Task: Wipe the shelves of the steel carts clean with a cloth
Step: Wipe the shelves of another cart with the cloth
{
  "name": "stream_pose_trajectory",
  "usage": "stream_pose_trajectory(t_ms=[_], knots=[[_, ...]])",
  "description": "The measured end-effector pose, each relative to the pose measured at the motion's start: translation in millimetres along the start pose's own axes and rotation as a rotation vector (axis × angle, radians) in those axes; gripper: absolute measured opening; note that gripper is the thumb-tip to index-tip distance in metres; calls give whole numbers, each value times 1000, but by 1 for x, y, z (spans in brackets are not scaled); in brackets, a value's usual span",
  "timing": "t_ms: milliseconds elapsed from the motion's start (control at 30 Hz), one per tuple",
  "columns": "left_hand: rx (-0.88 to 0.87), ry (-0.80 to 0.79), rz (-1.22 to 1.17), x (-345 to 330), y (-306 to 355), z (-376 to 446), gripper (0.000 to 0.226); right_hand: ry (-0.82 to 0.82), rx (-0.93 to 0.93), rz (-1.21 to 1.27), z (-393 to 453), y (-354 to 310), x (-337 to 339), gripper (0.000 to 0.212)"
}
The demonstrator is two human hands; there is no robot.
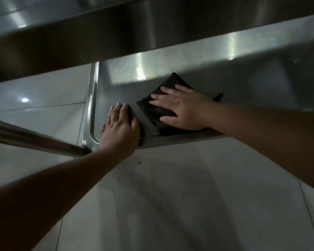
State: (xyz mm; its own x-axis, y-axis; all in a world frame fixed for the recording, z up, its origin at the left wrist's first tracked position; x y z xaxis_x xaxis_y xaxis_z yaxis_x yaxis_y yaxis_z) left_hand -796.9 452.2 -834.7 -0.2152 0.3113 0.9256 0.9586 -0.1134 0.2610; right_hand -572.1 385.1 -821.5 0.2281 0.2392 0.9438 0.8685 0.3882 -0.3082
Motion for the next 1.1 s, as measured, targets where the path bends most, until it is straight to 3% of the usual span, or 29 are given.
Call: stream_pose_trajectory(t_ms=[67, 167, 300, 367, 433, 567, 667, 767, 867, 1000, 1100], knots=[[-58, 9, 57, 2, -8, -3, 69, 16, -44, -38, -36, 16, 0, 76], [-94, 63, 50, 0, -9, -10, 74, 78, -350, -43, -63, 68, 13, 82], [-89, 113, 41, -1, -5, -12, 78, 193, -844, 84, -15, 115, 29, 75], [-87, 122, 45, -1, -5, -14, 78, 224, -963, 149, 28, 110, 30, 75], [-88, 127, 41, -3, -6, -13, 78, 216, -882, 160, 74, 88, 30, 76], [-74, 150, 41, -3, -10, -10, 79, 98, -444, 71, 135, 14, 22, 74], [-43, 153, 32, -3, -11, -10, 81, 56, -231, 49, 119, -17, 9, 70], [-68, 154, 3, 1, -10, -10, 76, 62, -155, 0, 64, -12, 1, 75], [-92, 151, 0, 1, -9, -10, 74, 86, -246, -46, 0, 29, 3, 85], [-85, 172, 21, -1, -8, -10, 72, 203, -686, 14, -62, 90, 13, 75], [-68, 174, 27, -1, -7, -12, 73, 235, -882, 47, -60, 74, 6, 70]])
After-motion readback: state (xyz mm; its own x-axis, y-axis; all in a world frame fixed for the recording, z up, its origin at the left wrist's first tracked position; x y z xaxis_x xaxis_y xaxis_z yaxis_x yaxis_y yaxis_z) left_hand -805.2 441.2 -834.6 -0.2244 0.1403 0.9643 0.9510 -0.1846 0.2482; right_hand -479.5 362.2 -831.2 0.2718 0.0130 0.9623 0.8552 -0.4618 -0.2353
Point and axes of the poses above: each hand's wrist, its own z-axis towards the middle knuckle, its own x-axis out of the back of the hand, y = z × x, the point moved 3 cm from there along z, towards the middle knuckle, and after that the axes turned 15 degrees about x, right-handed, at the moved point
